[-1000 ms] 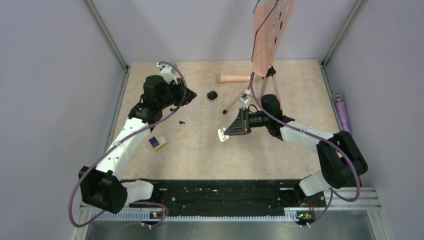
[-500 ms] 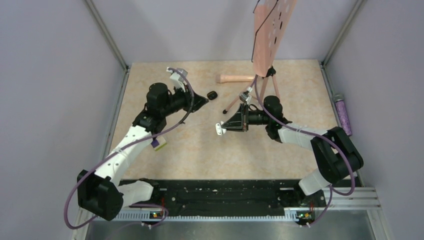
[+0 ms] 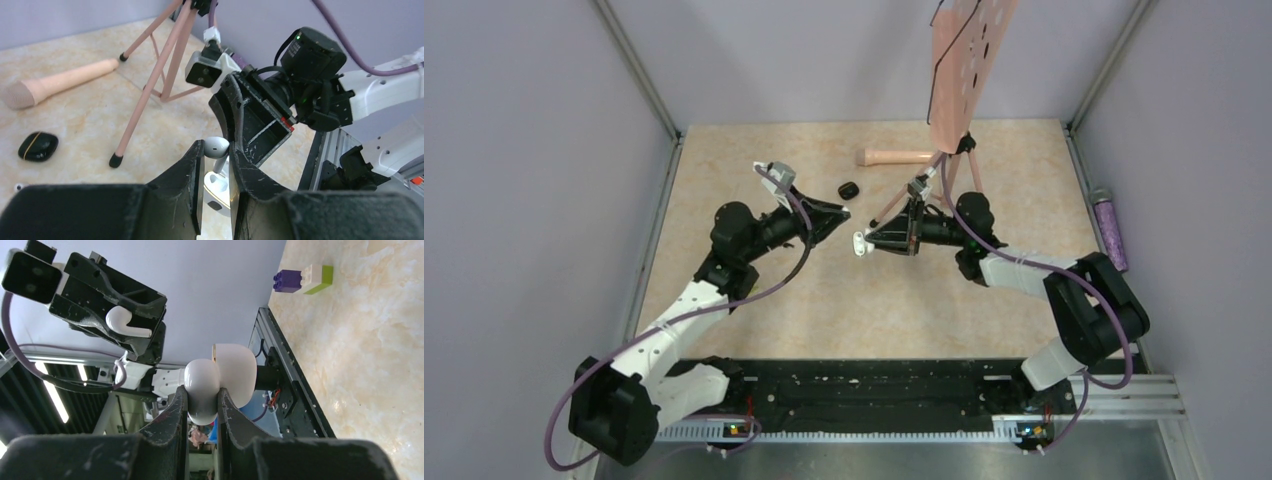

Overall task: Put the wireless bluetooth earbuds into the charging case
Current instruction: Insert the right earbud into the right side groove of the charging case.

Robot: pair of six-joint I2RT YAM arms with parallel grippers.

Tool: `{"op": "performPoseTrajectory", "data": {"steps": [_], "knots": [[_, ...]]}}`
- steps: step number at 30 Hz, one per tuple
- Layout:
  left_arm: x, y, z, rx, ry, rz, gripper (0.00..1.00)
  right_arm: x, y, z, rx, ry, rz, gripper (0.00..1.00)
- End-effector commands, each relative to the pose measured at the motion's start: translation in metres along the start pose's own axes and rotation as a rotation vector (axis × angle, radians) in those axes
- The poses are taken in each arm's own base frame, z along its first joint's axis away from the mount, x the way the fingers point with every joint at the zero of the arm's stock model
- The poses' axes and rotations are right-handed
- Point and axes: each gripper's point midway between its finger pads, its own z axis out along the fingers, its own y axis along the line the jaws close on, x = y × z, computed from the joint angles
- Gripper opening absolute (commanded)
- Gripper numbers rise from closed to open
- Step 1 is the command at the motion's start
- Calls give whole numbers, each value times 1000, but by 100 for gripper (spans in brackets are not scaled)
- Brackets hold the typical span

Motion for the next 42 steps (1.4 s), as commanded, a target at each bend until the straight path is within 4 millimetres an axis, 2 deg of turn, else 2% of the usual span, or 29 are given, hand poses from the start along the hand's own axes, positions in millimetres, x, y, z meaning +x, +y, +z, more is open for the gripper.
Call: {"op": "performPoseTrajectory", "data": {"steps": [1,6,18,28,42], "knots": [[-38,-34,-7,132,-187,126,0,-6,13,-3,-64,-36,-18,0],[-36,-46,-12,185,-225,166,0,-4,20,-5,-111,-42,12,0],[-15,-71,-14,338,-152,193,0,-4,31,-7,-150,-49,18,0],[3,-68,-10,348,-124,169,0,-5,39,-8,-198,-44,38,0],[17,-64,-2,360,-89,150,0,-4,41,-10,-220,-50,52,0]]}}
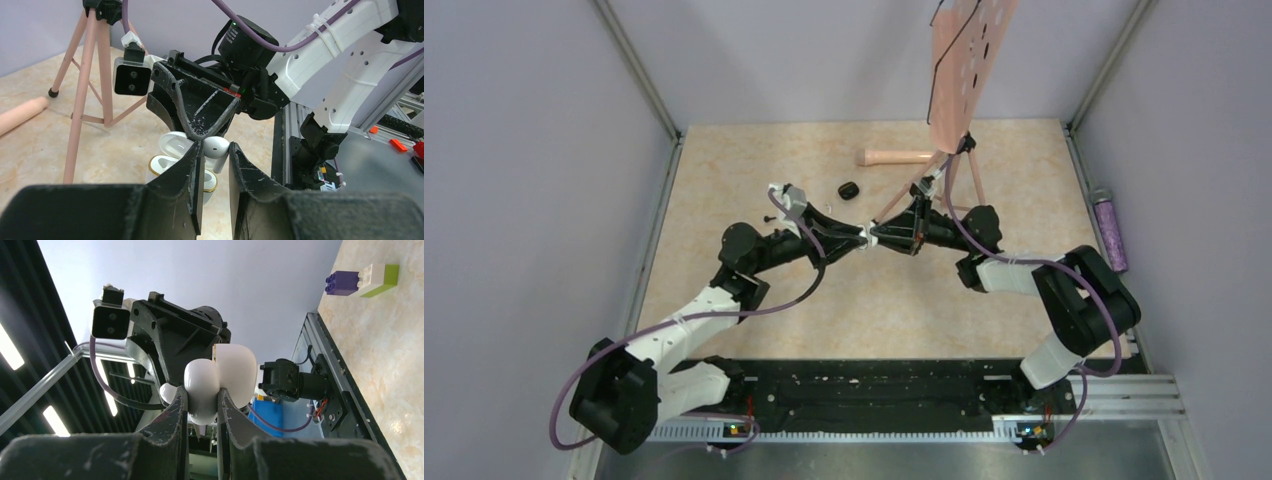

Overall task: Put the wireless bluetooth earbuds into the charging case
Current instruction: Insert the right earbud into the right side groove of the charging case.

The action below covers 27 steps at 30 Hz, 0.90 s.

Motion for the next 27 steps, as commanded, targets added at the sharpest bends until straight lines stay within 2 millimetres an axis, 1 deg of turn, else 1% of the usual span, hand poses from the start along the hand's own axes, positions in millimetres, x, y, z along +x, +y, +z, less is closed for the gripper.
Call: {"op": "performPoseTrajectory", "data": {"steps": [1,11,27], "knots": [[-8,-7,3,41,-31,54,0,-2,12,-1,-53,-10,-55,0],[-1,-2,3,16,-10,70,0,-1,16,-2,-69,-10,-52,0],[-1,1,3,-3,-9,87,0,2,22,-4,-93,-7,-57,0]]}}
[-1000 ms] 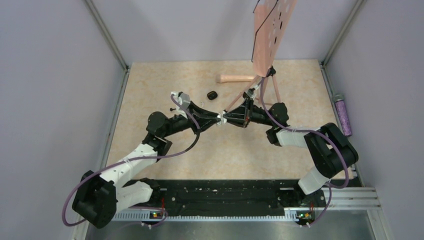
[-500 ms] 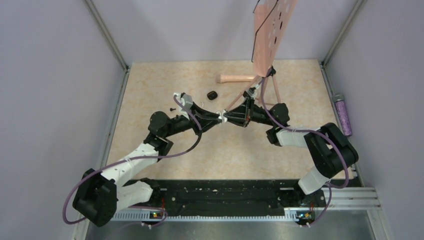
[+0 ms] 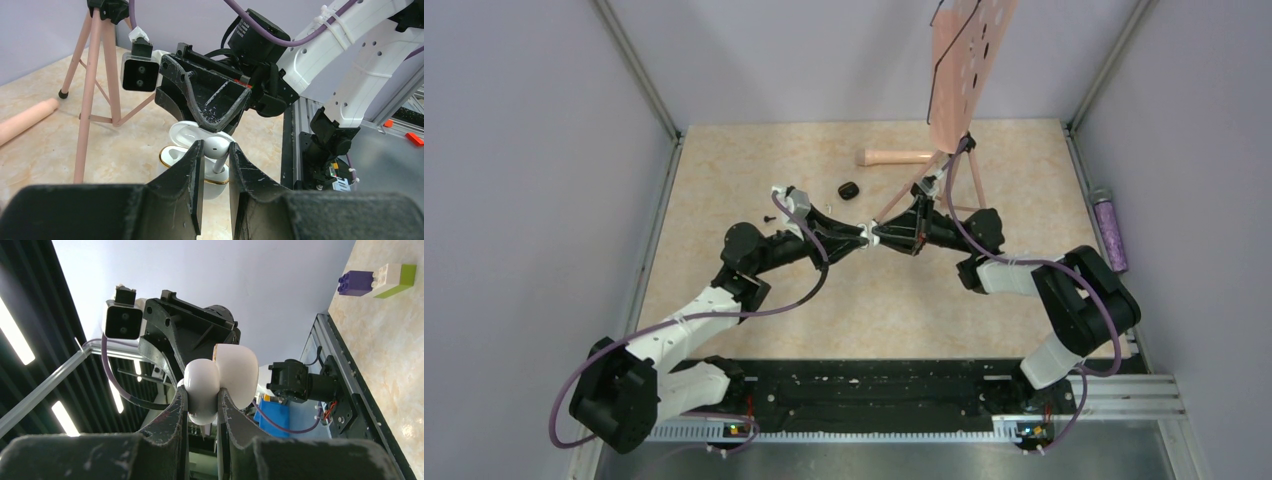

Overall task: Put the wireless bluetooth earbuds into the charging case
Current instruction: Insert the right earbud into the right side groove of the charging case.

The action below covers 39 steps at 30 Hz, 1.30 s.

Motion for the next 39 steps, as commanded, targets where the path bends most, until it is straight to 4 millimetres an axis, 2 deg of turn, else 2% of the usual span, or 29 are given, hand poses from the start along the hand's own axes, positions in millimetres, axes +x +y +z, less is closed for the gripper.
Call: {"op": "performPoseTrajectory", "data": {"steps": [1,13,39], "knots": [[-8,-2,2,7,-26,46,0,-1,13,-2,-55,-4,-63,0],[-7,-5,1,19,-15,41,0,-1,26,-2,-93,-15,-58,0],[3,-8,1,45,61,13,1,-3,29,-3,-115,-36,-46,0]]}}
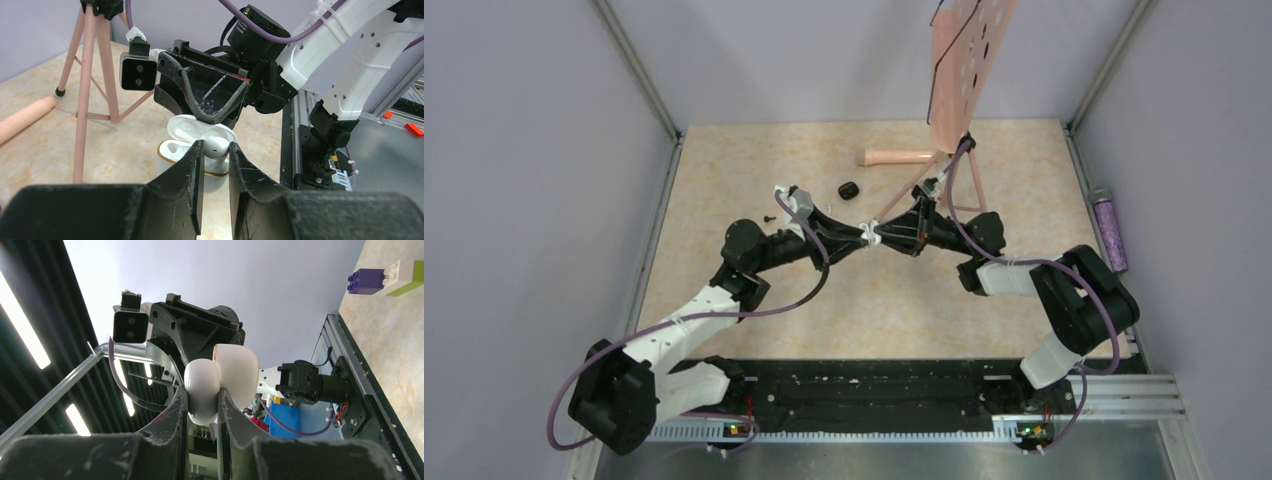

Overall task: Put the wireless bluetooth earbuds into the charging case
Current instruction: Insert the right earbud into the right side groove of the charging case.

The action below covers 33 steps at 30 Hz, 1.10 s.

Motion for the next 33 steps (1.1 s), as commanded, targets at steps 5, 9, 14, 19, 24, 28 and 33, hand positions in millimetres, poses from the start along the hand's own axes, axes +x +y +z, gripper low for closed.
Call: {"op": "performPoseTrajectory", "data": {"steps": [5,9,14,19,24,28,33], "knots": [[-3,-2,3,11,35,-9,16,-2,22,0,-84,-18,-87,0],[-6,-2,3,3,37,-4,29,-2,21,0,-82,-18,-85,0],[-8,0,2,-11,49,2,48,-1,19,-1,-79,-17,-84,0],[-10,-1,0,-17,50,8,62,-1,18,-1,-78,-18,-82,0],[-27,-3,-1,-38,12,27,71,-1,14,-1,-59,-14,-98,0],[-52,-2,-4,-101,-14,40,85,0,6,-2,-16,-15,-116,0],[-69,1,-6,-155,-20,43,88,1,-4,-4,39,-21,-132,0]]}}
